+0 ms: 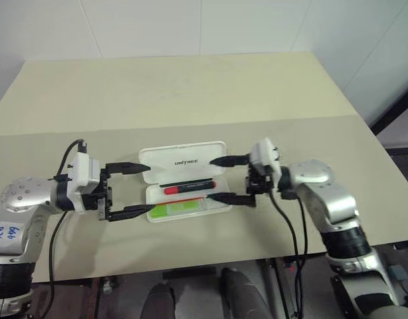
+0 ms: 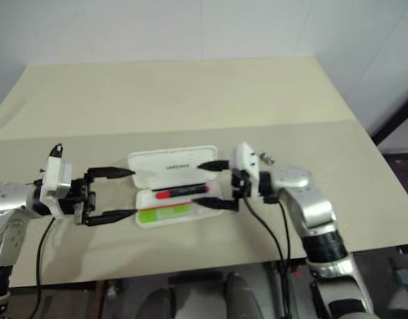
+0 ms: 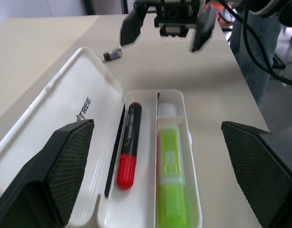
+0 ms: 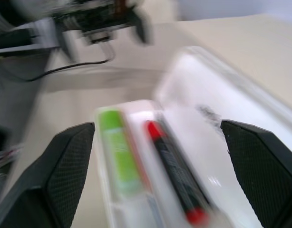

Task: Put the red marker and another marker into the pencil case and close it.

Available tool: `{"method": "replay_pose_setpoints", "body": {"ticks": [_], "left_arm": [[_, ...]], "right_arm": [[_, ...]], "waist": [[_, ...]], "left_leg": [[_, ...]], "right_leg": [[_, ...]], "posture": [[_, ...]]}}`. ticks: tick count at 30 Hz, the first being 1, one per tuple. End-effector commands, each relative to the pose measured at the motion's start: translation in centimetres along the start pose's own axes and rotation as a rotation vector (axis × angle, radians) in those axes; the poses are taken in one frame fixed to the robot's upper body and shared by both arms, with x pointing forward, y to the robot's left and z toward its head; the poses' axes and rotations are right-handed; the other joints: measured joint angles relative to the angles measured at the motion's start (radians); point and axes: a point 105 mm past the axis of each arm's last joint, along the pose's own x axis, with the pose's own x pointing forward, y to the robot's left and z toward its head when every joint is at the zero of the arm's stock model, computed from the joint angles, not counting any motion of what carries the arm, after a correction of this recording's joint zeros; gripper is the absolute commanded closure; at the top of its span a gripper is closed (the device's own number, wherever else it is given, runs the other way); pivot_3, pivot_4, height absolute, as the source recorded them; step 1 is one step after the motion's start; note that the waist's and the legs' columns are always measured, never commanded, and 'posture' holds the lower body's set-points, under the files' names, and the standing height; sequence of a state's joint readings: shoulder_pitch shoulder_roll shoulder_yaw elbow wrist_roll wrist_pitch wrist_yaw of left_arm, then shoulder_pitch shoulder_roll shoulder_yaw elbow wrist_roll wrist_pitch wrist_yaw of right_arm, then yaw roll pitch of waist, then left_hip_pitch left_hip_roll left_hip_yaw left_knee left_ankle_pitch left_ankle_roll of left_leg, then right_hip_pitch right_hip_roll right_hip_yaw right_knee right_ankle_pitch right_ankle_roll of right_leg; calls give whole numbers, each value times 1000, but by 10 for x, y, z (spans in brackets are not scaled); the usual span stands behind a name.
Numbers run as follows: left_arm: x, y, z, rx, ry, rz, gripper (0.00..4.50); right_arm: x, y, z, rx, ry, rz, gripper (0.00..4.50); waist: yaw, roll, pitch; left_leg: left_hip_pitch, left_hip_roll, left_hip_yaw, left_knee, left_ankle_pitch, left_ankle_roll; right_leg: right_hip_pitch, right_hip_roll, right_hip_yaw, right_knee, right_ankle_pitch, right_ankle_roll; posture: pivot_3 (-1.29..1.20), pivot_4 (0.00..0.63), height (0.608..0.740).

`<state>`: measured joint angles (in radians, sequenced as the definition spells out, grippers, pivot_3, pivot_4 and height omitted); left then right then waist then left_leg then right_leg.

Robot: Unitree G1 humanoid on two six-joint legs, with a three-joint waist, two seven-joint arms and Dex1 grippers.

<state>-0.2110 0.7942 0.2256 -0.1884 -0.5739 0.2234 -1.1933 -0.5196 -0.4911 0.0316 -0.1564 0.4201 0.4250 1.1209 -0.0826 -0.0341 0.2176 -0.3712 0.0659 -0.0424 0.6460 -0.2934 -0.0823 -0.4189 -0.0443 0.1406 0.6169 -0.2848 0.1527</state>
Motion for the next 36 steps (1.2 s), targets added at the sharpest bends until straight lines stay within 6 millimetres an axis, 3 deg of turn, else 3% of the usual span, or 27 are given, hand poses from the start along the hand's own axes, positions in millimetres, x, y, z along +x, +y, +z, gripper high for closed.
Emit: {"method": "replay_pose_setpoints", "body": {"ticks": [1, 8, 16, 20, 36], "left_arm": [[4, -2, 4, 42, -9, 1, 0], [12, 6, 4, 52, -38, -6, 0], [22, 10, 2, 13, -35, -47, 0], [27, 11, 6, 18, -59, -64, 0], [33, 14, 18, 37, -97, -36, 0]], "right_arm": [[-28, -16, 8, -20, 1, -152, 31], [-100, -63, -32, -12, 186, -456, 31], [-122, -83, -68, 37, 249, -528, 31], [-115, -93, -84, 63, 251, -546, 31], [-92, -122, -94, 93, 246, -583, 31]], "waist": [[-2, 0, 0], [1, 0, 0], [-6, 1, 0], [-5, 1, 0], [-5, 1, 1]], "left_leg": [[0, 0, 0, 0, 0, 0], [0, 0, 1, 0, 0, 0], [0, 0, 2, -1, -2, 3], [0, 0, 2, 0, -2, 3], [1, 0, 2, 0, -1, 3]], "right_leg": [[0, 0, 0, 0, 0, 0], [1, 0, 1, -5, 0, 0], [2, 0, 1, -7, 1, 2], [3, 0, 1, -7, 1, 3], [3, 0, 1, -6, 2, 3]], "posture": [[0, 150, 740], [0, 150, 740], [0, 150, 740], [0, 150, 740], [0, 150, 740]]}}
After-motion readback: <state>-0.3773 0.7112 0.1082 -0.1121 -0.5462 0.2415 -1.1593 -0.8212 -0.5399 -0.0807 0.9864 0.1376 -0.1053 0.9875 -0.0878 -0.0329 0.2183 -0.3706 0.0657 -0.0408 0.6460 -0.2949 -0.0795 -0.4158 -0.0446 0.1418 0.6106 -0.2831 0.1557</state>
